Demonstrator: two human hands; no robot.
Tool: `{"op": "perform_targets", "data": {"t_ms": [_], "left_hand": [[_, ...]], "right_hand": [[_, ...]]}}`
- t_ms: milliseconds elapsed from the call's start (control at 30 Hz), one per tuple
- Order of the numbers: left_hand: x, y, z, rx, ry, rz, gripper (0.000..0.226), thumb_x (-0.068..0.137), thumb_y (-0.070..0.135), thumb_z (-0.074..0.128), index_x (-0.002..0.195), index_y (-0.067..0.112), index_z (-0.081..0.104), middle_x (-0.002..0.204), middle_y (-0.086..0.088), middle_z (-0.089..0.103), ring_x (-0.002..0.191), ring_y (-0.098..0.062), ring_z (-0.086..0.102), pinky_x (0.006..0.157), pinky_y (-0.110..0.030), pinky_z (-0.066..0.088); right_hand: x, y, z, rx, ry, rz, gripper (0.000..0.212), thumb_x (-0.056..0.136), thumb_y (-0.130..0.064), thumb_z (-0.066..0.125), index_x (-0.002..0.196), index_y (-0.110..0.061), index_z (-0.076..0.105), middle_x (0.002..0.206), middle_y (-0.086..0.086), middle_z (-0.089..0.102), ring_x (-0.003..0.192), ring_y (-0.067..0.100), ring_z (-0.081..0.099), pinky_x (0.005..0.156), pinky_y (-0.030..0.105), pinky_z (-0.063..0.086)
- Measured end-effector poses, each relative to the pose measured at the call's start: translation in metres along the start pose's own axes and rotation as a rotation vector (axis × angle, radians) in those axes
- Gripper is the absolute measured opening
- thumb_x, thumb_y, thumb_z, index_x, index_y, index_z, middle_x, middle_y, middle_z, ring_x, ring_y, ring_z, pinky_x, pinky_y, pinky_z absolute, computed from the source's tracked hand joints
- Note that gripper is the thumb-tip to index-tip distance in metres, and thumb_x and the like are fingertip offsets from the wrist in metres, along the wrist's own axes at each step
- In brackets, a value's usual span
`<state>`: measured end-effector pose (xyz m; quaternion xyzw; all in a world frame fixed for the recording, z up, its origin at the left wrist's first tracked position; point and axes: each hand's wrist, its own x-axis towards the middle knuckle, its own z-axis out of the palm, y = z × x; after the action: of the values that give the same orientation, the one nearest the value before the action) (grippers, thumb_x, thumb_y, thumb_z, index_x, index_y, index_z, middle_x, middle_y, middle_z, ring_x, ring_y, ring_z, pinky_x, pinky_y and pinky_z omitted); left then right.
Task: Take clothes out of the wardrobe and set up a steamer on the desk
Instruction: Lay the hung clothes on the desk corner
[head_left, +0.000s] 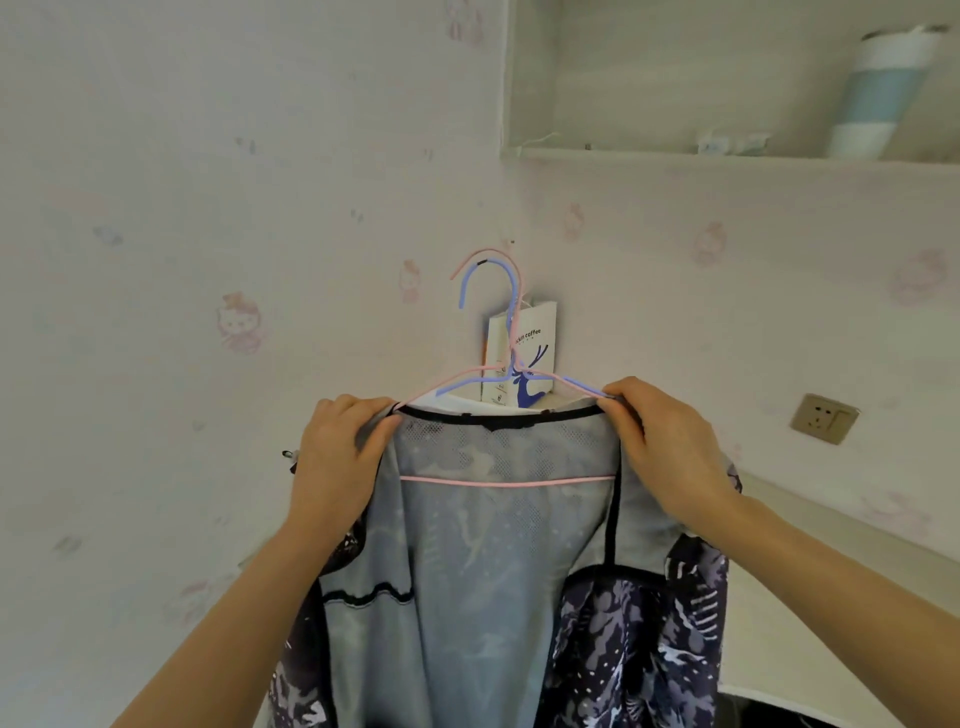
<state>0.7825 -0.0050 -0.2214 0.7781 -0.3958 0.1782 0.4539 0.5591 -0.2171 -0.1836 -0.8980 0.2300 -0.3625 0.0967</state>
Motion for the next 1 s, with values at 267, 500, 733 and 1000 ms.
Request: {"op": "perform_targets", "data": {"t_ms": [267, 500, 733, 1000], "left_hand": [[0.072, -0.028, 0.072, 0.037, 0.019, -0.020, 0.018, 0.092, 0.024, 0.059, 0.108, 0.022, 0.068, 0.090, 0.006, 0.061, 0.091, -0.019, 0.049, 0.080, -0.031, 0.039], [0.151, -0.059, 0.158, -0.006, -0.017, -0.162, 0.010, 0.091, 0.030, 0.059, 0.100, 0.032, 0.056, 0.089, 0.003, 0.059, 0.094, -0.021, 0.052, 0.082, -0.043, 0.046], [0.191, -0.116, 0.247, 0.068, -0.132, -0.264, 0.005, 0.092, 0.032, 0.058, 0.095, 0.032, 0.054, 0.092, -0.002, 0.056, 0.090, -0.024, 0.055, 0.078, -0.040, 0.047], [0.181, -0.193, 0.332, 0.149, -0.303, -0.398, 0.005, 0.091, 0.030, 0.059, 0.092, 0.029, 0.055, 0.087, 0.000, 0.051, 0.082, -0.024, 0.055, 0.069, -0.033, 0.042]], "right_hand": [[0.085, 0.060, 0.052, -0.002, -0.049, -0.001, 0.023, 0.098, -0.039, 0.041, 0.097, -0.025, 0.059, 0.078, -0.012, 0.056, 0.068, 0.016, 0.053, 0.063, 0.035, 0.046], [0.170, 0.134, 0.116, 0.021, -0.120, 0.006, 0.023, 0.099, -0.037, 0.040, 0.097, -0.024, 0.059, 0.085, -0.009, 0.060, 0.071, 0.013, 0.052, 0.064, 0.030, 0.042], [0.219, 0.207, 0.204, 0.052, -0.227, 0.038, 0.027, 0.098, -0.040, 0.038, 0.098, -0.024, 0.059, 0.093, -0.008, 0.056, 0.075, 0.012, 0.051, 0.069, 0.033, 0.045], [0.210, 0.270, 0.316, 0.069, -0.351, 0.109, 0.024, 0.098, -0.037, 0.042, 0.093, -0.021, 0.059, 0.087, -0.002, 0.060, 0.073, 0.015, 0.051, 0.069, 0.034, 0.046]]}}
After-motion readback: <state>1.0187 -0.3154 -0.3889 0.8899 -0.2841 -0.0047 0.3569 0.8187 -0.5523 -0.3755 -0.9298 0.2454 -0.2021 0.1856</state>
